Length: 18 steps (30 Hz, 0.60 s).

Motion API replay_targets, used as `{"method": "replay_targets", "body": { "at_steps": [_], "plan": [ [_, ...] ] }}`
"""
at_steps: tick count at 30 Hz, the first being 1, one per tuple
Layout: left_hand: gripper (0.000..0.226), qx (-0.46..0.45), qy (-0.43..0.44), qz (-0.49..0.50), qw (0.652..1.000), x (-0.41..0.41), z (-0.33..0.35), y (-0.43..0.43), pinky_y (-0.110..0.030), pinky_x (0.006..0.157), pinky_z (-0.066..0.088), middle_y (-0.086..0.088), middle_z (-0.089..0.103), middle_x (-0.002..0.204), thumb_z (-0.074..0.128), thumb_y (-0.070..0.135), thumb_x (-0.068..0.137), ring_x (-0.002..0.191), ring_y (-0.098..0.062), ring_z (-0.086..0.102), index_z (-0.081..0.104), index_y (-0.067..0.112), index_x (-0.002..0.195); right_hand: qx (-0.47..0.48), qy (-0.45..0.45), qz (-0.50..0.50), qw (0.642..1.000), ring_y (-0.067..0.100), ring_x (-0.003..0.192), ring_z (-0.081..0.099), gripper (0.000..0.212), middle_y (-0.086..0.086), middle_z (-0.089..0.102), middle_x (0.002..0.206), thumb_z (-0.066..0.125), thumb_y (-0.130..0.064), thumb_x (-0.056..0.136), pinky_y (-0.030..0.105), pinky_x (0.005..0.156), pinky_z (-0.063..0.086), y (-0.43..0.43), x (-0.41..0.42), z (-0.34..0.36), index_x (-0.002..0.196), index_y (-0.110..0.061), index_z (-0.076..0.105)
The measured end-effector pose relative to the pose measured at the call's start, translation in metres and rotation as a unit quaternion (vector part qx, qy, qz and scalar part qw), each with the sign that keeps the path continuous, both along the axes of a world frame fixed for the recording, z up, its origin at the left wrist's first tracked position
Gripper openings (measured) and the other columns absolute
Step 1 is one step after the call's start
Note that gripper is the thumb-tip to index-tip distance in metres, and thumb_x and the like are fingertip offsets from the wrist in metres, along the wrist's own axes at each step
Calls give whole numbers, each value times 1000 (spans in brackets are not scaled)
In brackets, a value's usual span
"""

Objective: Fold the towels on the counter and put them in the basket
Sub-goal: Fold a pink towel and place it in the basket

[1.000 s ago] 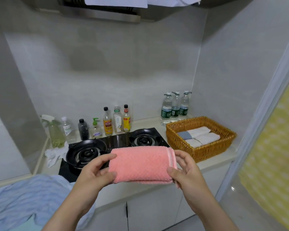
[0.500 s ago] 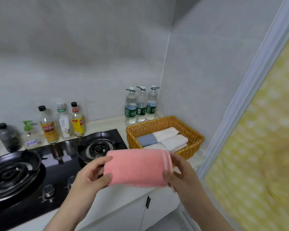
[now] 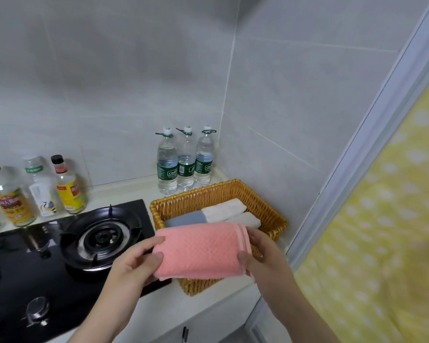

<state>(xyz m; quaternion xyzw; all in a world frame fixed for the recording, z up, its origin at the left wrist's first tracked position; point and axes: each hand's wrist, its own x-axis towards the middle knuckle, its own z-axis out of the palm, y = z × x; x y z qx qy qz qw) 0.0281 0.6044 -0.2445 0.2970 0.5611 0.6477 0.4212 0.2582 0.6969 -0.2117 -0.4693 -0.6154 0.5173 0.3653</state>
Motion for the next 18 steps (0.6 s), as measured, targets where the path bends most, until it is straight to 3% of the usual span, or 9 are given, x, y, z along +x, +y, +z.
{"method": "replay_targets", "body": {
  "at_steps": [5, 8, 11, 14, 16, 18],
  "plan": [
    [33, -22, 23, 20, 999, 20, -11, 42, -39, 76, 54, -1, 67, 92, 63, -4, 86, 82, -19, 58, 75, 25, 96, 1, -9, 16, 1000, 8, 101, 64, 53, -21, 66, 110, 61, -2, 89, 35, 82, 57, 52, 16, -8, 102, -53, 63],
    [37, -24, 37, 25, 999, 30, -19, 71, -42, 73, 53, 0, 69, 90, 66, -5, 83, 79, -23, 55, 76, 30, 90, 6, -23, 39, 999, 2, 103, 61, 53, -22, 66, 111, 61, 0, 89, 31, 84, 56, 87, 25, -11, 98, -52, 64],
    [36, -29, 39, 43, 998, 45, -27, 107, -32, 63, 52, -1, 67, 105, 67, -5, 83, 80, -20, 55, 74, 30, 92, 2, -31, 63, 997, -3, 104, 58, 49, -22, 65, 109, 60, 1, 88, 21, 82, 51, 130, 35, -13, 99, -47, 60],
    [43, -41, 28, 50, 998, 57, -33, 139, -35, 67, 56, 0, 64, 116, 64, -7, 84, 98, -25, 63, 69, 29, 107, -6, -44, 73, 996, -3, 107, 58, 53, -24, 64, 109, 61, 1, 87, 23, 85, 51, 174, 39, -20, 100, -49, 58],
    [49, -60, 27, 52, 997, 62, -36, 158, -42, 75, 58, -2, 63, 119, 63, -7, 84, 105, -30, 62, 63, 29, 117, -13, -61, 90, 994, -1, 113, 56, 57, -26, 60, 116, 61, -2, 88, 31, 96, 50, 200, 40, -27, 106, -55, 55],
    [50, -86, 37, 60, 994, 68, -39, 176, -44, 78, 58, -2, 62, 118, 63, -6, 84, 105, -28, 63, 60, 28, 120, -16, -86, 125, 988, 0, 119, 50, 61, -25, 54, 123, 59, -5, 91, 31, 103, 44, 222, 42, -33, 123, -56, 46]
  ]
}}
